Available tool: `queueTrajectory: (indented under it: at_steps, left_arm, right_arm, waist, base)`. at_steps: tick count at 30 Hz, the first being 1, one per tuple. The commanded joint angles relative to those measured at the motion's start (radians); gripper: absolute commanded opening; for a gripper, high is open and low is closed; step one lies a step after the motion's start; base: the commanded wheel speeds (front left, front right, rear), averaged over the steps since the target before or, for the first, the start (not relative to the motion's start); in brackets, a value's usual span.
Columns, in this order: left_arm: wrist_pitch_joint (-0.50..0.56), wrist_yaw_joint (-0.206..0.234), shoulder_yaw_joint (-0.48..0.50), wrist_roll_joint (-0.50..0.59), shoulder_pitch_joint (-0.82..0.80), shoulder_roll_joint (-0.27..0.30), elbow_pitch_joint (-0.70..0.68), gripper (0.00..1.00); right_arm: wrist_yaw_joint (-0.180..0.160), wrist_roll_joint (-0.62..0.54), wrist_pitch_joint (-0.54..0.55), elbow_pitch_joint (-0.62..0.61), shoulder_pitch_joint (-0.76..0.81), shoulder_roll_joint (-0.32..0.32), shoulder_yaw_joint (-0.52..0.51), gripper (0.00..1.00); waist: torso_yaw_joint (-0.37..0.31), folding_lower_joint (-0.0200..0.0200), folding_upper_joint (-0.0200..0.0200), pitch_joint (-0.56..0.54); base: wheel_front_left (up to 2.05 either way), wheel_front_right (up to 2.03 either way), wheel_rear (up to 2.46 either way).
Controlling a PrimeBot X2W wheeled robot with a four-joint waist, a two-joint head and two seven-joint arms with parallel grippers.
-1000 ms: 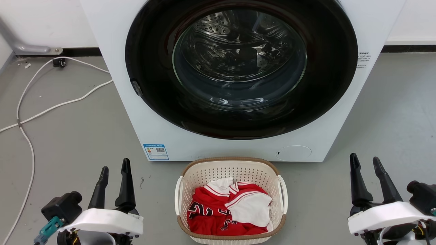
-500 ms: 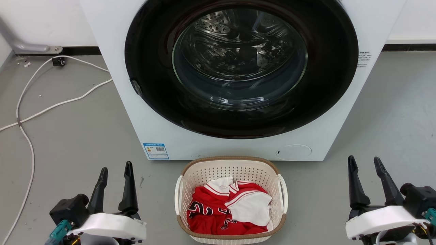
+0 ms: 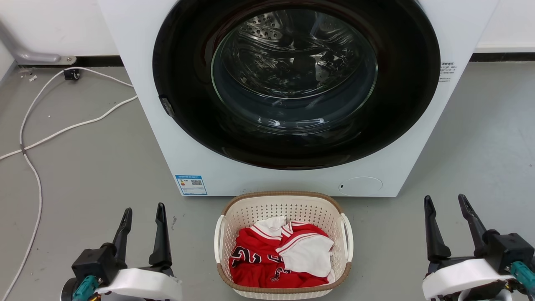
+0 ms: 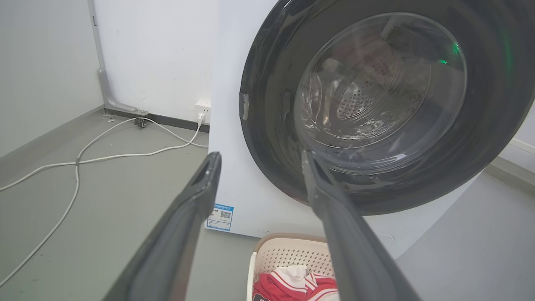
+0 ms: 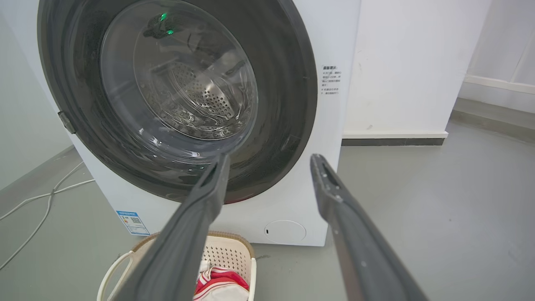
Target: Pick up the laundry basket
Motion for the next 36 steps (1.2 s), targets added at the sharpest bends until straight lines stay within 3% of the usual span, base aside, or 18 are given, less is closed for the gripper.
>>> queueTrajectory:
  at_steps: [1,30,36]
  left_arm:
    - [-0.008,0.0,0.001,0.022,0.004,0.0,-0.005,1.0]
    - [-0.063,0.01,0.005,0.25,0.038,-0.005,0.001,1.0]
    - [-0.064,0.014,0.007,0.257,0.04,-0.005,0.005,1.0]
  right_arm:
    - [0.0,-0.021,-0.008,-0.008,0.006,-0.004,0.0,1.0]
    - [0.0,-0.241,-0.063,-0.013,0.03,-0.004,-0.008,1.0]
    - [0.0,-0.229,-0.063,-0.01,0.032,-0.004,-0.009,1.0]
  waist:
    - [0.0,0.0,0.0,0.0]
    - [0.002,0.0,0.0,0.007]
    - [0.001,0.0,0.0,0.008]
  base:
    - [0.0,0.0,0.0]
    - [0.0,0.0,0.0]
    - [0.0,0.0,0.0]
